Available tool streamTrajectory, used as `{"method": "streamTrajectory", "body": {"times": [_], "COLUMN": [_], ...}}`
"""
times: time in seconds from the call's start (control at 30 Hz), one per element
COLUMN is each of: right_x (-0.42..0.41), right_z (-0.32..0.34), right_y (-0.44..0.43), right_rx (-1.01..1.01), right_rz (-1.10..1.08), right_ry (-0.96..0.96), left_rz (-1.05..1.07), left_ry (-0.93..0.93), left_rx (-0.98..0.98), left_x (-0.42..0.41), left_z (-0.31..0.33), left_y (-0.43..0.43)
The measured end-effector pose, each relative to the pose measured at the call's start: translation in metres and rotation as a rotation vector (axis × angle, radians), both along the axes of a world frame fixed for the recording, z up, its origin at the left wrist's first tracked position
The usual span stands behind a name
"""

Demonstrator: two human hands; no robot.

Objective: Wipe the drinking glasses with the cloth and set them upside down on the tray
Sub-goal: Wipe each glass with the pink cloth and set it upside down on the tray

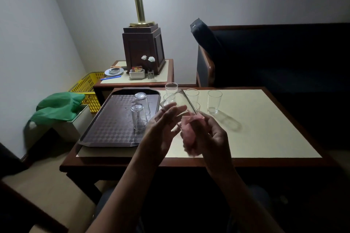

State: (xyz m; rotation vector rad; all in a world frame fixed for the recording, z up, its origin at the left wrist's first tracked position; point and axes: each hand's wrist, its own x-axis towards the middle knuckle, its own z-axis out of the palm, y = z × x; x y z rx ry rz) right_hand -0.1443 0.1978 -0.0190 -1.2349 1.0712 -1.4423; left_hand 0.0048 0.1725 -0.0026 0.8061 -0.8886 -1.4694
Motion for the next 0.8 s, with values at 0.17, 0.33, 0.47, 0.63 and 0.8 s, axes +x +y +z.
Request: {"method": "streamTrajectory", "body": {"times": [0.17,0.33,0.47,0.63,0.8], "right_x": [-0.004,-0.013,-0.035,-0.042,-0.049], "right_z": [0.01,0.037,0.054,0.075,0.075], "right_y": [-0.009,-0.013,-0.025,-0.046,-0.067], "right_rx": [0.002,-0.127,-0.32,-0.833,-0.818], "right_rz": [0.08,0.15,0.123,0.179,0.174], "right_ry": [0.079,0.155,0.559,1.054,1.115], "left_rz": [0.016,0.084,-0.011,-0.358,-0.21], "left_ry": [-0.279,-0.638,-0.764,-0.666,-0.866], "left_rx": [-0.191,-0.403,-0.447,-0.319,-0.434], "left_x": [0.002,0.008,0.015,0.027,0.022], "left_z": [-0.002,-0.001,0.004,0.02,0.024], "left_y": [0.003,0.0,0.002,-0.002,-0.001]}}
